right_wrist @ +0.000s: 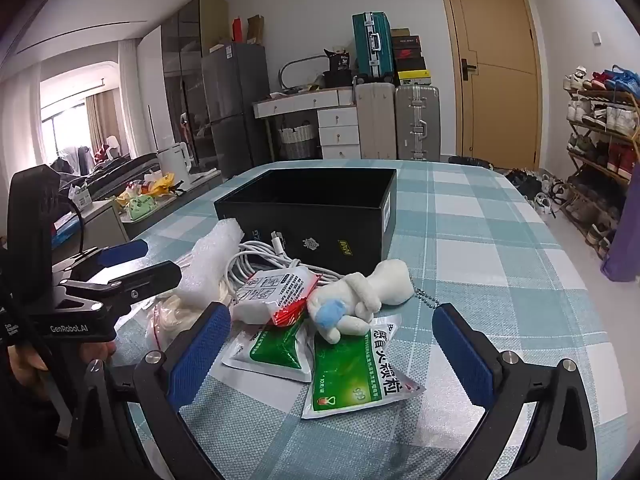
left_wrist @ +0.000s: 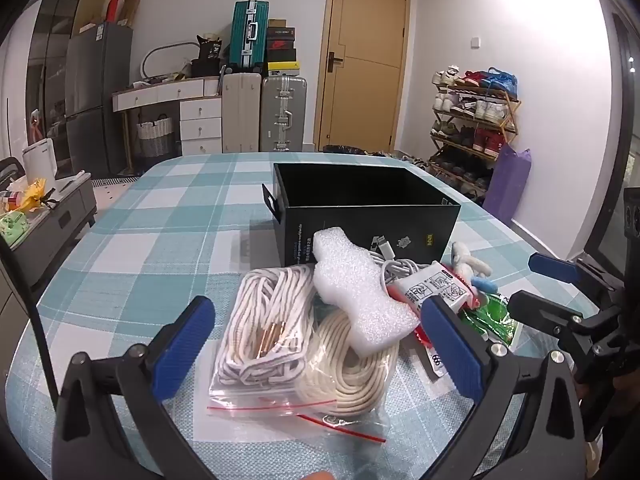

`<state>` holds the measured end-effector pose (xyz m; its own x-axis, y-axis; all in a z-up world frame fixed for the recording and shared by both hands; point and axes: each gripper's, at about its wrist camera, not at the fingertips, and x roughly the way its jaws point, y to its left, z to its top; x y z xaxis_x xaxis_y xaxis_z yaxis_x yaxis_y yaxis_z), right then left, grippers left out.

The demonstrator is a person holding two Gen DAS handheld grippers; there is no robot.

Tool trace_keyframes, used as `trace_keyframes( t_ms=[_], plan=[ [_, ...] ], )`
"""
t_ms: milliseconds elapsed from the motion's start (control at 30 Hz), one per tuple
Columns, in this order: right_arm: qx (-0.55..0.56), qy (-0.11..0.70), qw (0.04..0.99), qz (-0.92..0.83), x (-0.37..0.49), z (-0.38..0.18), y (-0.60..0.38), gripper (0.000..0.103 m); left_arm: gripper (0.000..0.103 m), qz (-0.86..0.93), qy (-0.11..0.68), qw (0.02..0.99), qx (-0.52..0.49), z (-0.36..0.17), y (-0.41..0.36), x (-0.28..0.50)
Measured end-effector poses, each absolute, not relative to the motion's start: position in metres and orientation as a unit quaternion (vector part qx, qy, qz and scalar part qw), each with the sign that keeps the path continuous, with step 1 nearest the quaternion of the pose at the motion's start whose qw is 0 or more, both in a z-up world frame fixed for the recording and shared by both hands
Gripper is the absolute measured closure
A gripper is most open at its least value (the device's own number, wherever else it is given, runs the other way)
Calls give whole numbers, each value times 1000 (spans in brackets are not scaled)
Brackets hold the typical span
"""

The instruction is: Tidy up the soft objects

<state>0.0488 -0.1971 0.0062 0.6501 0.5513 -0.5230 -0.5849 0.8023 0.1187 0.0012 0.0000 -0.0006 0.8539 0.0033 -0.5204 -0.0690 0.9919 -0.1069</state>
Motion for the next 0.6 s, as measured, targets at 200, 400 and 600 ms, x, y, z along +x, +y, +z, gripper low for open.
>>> trace_keyframes(
  t_ms=[200, 400, 600],
  plan=[
    [-29, 277, 908, 312, 45, 7, -199, 0, 0, 17, 268, 962, -55, 0, -4, 2],
    [-27, 279, 908, 312, 46, 7, -200, 0, 0, 20, 263, 963, -62, -3, -5, 7],
    [-27, 282, 907, 312, 46, 5, -201, 0, 0, 16, 257, 964, -64, 0, 1, -2]
  ],
)
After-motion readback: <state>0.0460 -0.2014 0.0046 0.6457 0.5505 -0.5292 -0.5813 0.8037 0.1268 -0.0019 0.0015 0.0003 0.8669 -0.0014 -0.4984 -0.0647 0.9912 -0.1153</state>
